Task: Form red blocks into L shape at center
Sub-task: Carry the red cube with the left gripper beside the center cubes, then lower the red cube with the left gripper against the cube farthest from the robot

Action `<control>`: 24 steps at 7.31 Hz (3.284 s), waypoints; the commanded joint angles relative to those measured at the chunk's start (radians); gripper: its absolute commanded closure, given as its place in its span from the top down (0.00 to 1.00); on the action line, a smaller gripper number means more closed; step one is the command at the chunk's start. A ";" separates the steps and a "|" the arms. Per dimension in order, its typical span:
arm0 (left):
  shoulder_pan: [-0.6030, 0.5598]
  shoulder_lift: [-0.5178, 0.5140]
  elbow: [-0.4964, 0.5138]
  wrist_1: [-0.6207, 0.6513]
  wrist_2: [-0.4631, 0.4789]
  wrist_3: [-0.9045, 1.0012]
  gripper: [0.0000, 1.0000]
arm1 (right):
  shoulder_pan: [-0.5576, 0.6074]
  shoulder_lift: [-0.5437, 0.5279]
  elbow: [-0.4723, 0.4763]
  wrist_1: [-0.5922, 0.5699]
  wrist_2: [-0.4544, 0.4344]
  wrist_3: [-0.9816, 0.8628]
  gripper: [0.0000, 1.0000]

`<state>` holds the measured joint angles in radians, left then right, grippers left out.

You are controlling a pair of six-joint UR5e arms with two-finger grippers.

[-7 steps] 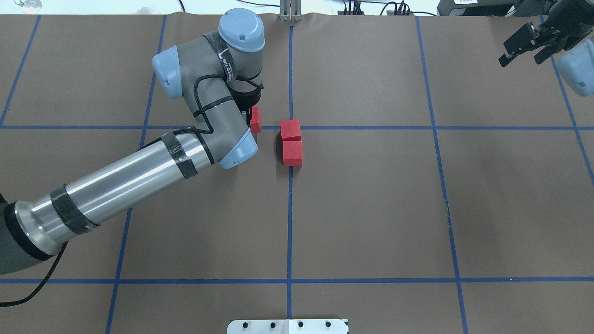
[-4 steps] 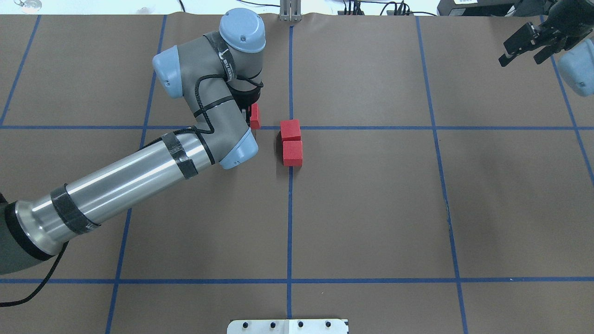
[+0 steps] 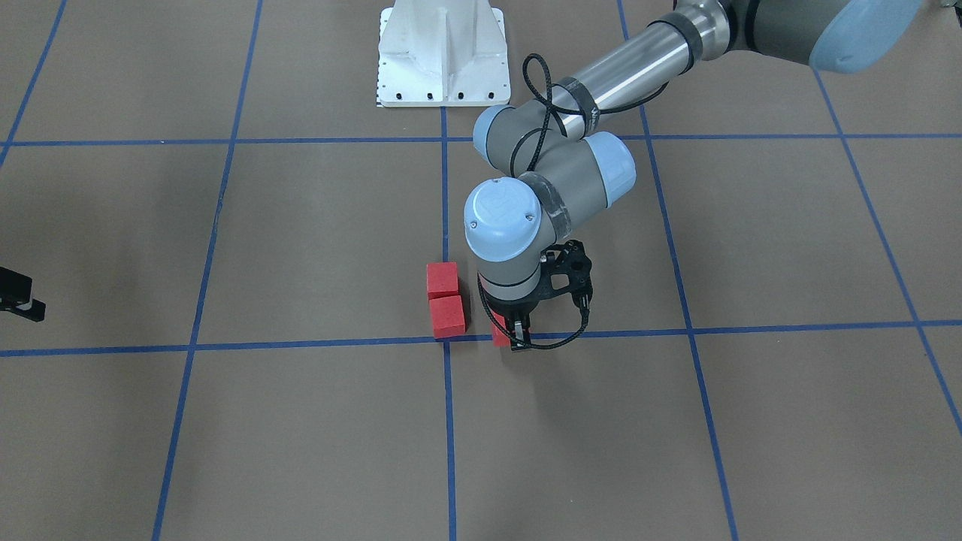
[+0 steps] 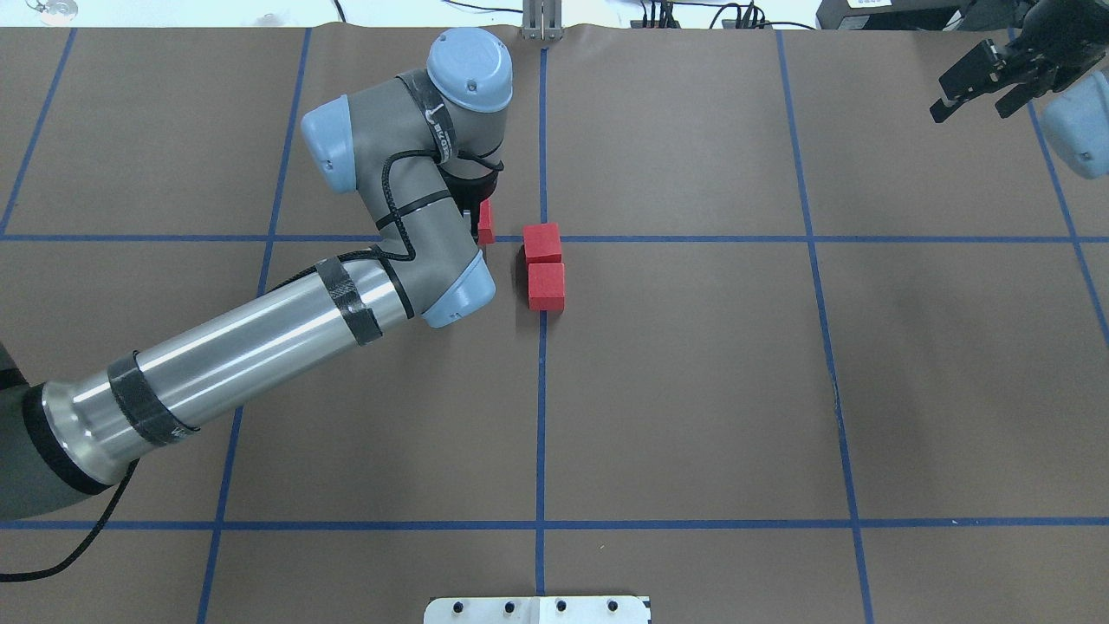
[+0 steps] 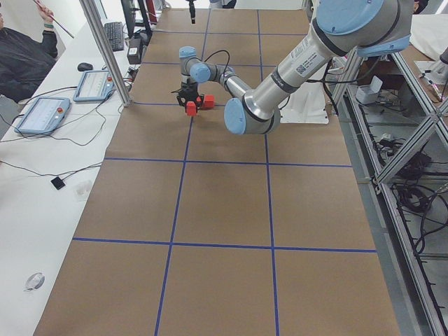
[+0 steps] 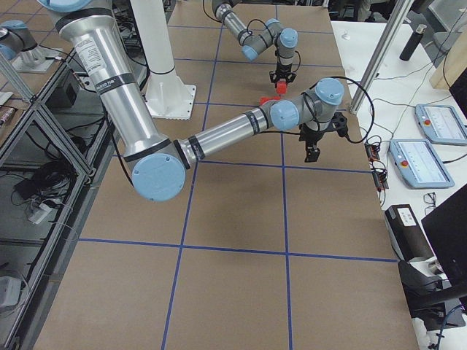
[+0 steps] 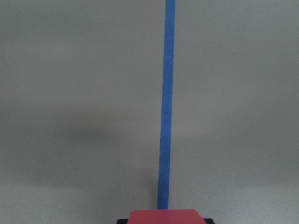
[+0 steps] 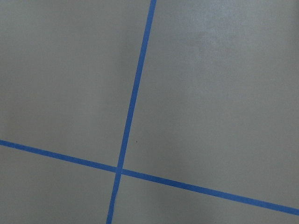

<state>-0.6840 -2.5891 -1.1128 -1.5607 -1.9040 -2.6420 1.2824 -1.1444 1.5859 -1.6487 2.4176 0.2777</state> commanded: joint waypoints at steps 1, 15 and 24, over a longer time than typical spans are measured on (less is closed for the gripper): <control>0.018 -0.035 0.008 0.065 0.023 -0.016 0.00 | 0.000 -0.001 -0.001 0.001 -0.002 0.000 0.99; 0.055 -0.111 0.094 0.110 0.052 0.020 0.00 | 0.000 -0.003 -0.012 0.001 -0.006 -0.005 0.99; 0.057 -0.071 0.084 0.036 0.048 0.019 0.00 | 0.000 -0.005 -0.004 0.000 -0.005 -0.002 0.99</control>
<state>-0.6285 -2.6598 -1.0265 -1.5232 -1.8559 -2.6219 1.2824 -1.1490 1.5828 -1.6489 2.4129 0.2761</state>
